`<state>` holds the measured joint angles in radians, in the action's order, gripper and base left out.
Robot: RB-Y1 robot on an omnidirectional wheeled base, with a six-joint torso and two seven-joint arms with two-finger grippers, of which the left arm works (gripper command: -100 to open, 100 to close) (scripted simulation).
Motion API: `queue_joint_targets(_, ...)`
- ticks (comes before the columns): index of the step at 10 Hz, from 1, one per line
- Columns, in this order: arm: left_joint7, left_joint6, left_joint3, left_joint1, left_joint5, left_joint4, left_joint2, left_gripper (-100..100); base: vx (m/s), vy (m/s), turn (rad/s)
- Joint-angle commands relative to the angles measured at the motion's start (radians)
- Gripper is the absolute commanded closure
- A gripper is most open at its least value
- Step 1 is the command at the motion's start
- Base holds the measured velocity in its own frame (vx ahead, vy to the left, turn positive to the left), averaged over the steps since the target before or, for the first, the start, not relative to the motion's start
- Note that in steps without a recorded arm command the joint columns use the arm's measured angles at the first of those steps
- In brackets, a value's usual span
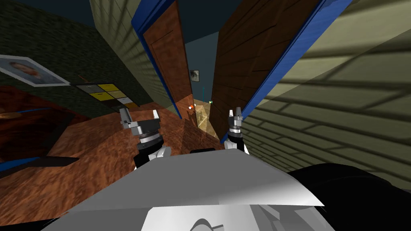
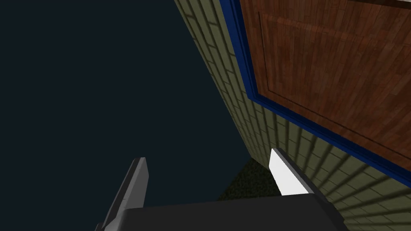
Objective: Push the door open
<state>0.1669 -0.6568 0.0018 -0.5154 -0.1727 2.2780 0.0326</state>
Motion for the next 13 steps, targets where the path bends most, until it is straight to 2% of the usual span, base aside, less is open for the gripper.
queue_joint_targets(1,0.029,-0.006,-0.004,0.005,-0.013,-0.031,0.007,-100,0.110,0.092,-0.203)
queue_joint_targets(13,0.222,-0.050,-0.034,0.031,-0.103,-0.252,0.042,-100,0.068,0.090,-0.181)
